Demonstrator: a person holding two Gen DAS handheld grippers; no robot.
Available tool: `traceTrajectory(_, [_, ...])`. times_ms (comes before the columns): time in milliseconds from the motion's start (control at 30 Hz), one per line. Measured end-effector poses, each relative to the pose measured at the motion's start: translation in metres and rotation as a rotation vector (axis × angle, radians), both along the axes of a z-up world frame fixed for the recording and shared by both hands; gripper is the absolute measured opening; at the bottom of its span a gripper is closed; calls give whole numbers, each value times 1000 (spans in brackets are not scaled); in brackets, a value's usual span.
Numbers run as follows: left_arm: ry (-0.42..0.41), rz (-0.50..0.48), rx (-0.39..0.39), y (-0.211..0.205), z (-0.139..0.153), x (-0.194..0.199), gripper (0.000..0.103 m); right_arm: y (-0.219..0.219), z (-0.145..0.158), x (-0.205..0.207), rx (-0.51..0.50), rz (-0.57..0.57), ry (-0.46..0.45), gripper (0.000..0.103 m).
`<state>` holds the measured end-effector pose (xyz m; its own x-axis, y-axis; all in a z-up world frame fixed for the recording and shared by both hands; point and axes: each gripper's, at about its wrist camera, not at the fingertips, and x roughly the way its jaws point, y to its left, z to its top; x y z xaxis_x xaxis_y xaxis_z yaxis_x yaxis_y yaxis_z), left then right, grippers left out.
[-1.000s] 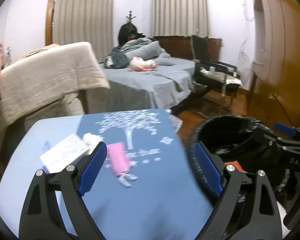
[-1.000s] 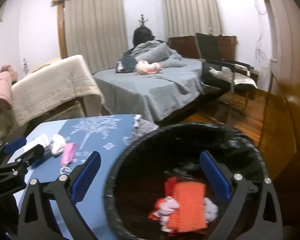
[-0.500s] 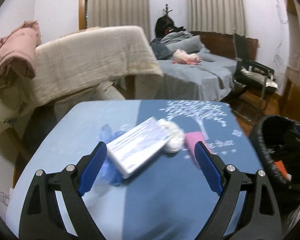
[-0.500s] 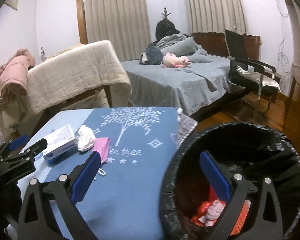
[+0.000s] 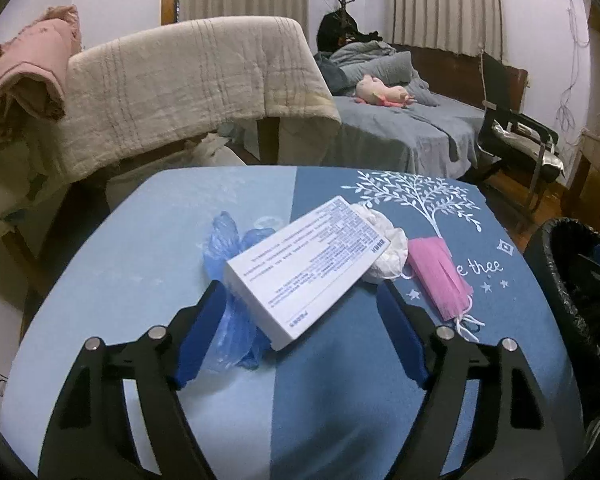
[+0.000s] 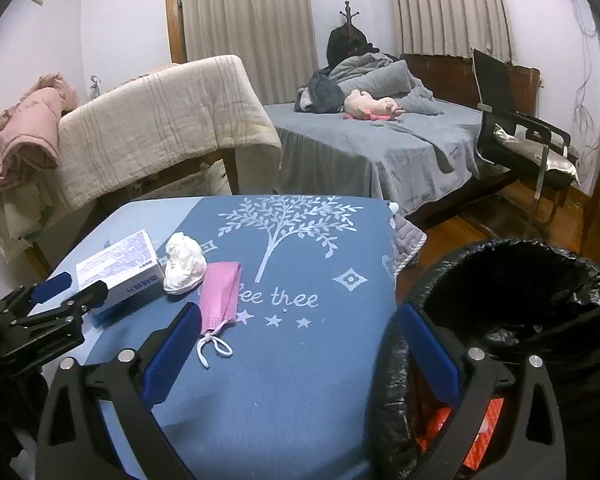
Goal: Collect trash
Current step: 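Move both open tools back over the remaining items on the table, then close the left tool on the white alcohol pads box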
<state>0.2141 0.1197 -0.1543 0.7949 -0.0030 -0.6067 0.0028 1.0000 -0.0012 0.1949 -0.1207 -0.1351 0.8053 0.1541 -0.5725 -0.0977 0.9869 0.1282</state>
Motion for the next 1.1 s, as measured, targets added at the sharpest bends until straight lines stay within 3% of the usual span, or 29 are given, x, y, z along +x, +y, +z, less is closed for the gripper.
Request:
traceTrajectory(267, [48, -27, -40, -7, -10, 8, 62, 0, -9, 10, 8, 1, 14, 97])
traceTrajectory(500, [50, -124, -108, -21, -9, 6, 62, -5, -10, 13, 10, -8, 17, 97])
traceTrajectory(633, [32, -117, -71, -22, -3, 1, 63, -7, -9, 16, 10, -9, 16, 97])
traceTrajectory(867, [24, -89, -33, -13, 3, 9, 78, -4, -9, 25, 12, 3, 11, 97])
traceTrajectory(1100, [65, -108, 1, -20, -11, 26, 79, 1, -10, 29, 4, 11, 8, 97])
